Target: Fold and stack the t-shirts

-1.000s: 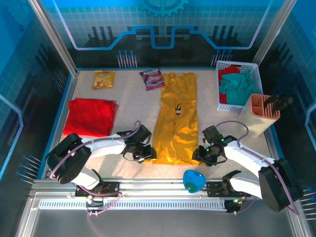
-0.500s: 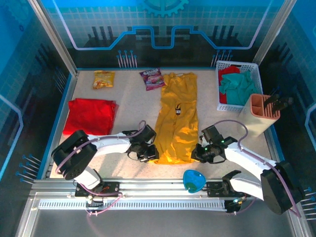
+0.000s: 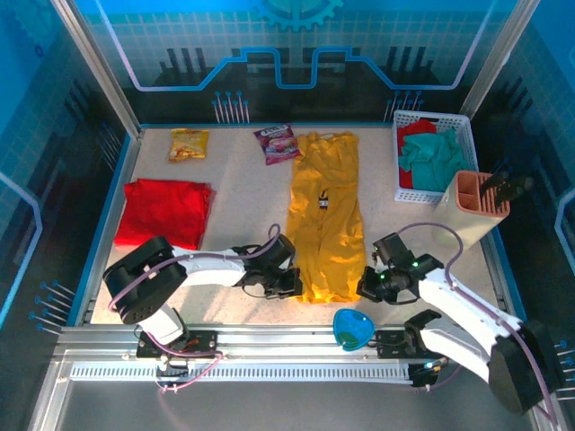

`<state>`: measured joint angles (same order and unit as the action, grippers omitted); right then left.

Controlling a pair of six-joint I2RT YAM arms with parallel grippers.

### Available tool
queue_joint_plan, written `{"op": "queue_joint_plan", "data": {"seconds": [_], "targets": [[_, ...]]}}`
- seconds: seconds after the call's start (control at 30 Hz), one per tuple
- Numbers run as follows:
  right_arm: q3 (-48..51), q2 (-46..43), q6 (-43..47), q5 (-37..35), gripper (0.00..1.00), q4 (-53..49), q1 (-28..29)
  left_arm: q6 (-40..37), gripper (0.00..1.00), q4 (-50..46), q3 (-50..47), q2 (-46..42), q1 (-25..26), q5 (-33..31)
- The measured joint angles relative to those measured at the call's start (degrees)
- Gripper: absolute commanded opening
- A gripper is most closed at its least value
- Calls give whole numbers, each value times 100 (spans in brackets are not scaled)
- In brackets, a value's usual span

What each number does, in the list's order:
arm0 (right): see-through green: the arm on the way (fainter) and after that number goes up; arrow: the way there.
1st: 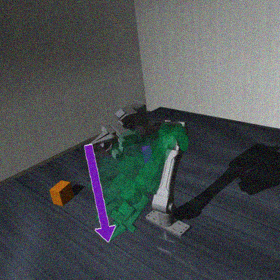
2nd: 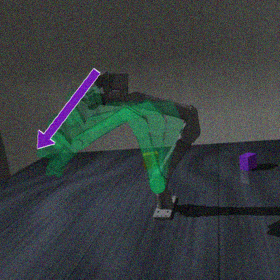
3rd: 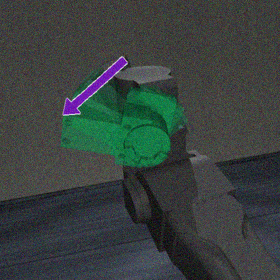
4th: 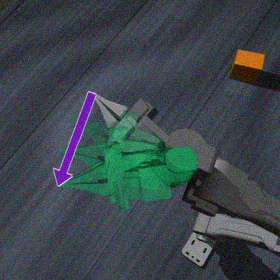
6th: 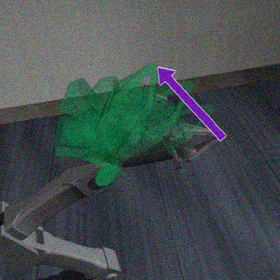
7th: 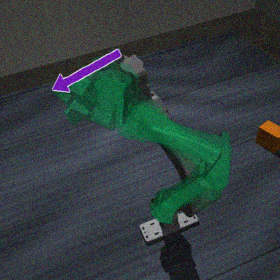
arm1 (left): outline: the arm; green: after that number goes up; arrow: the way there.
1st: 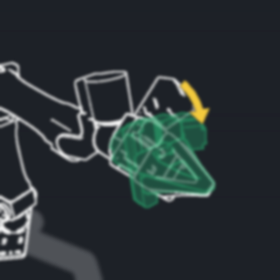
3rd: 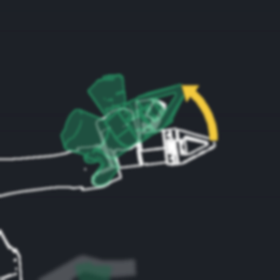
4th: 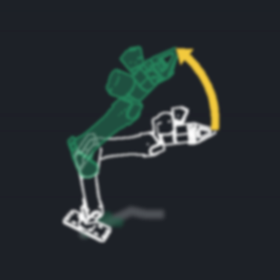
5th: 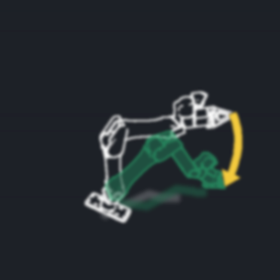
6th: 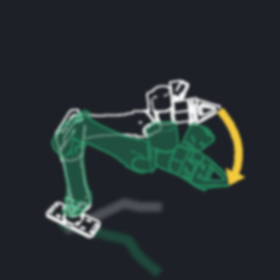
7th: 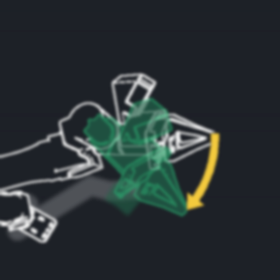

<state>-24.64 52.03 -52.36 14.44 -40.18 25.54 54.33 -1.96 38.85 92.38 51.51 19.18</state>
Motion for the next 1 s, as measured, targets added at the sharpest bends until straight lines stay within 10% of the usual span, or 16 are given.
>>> {"op": "queue_joint_plan", "data": {"seconds": [0.67, 1.0], "targets": [[-219, -1108, -402, -494, 0, -1113, 0, 177, 0, -538, 232, -407, 308, -61], [-874, -24, -267, -544, 0, -463, -208, -297, 0, -1226, 1263, -393, -254, -181]]}}
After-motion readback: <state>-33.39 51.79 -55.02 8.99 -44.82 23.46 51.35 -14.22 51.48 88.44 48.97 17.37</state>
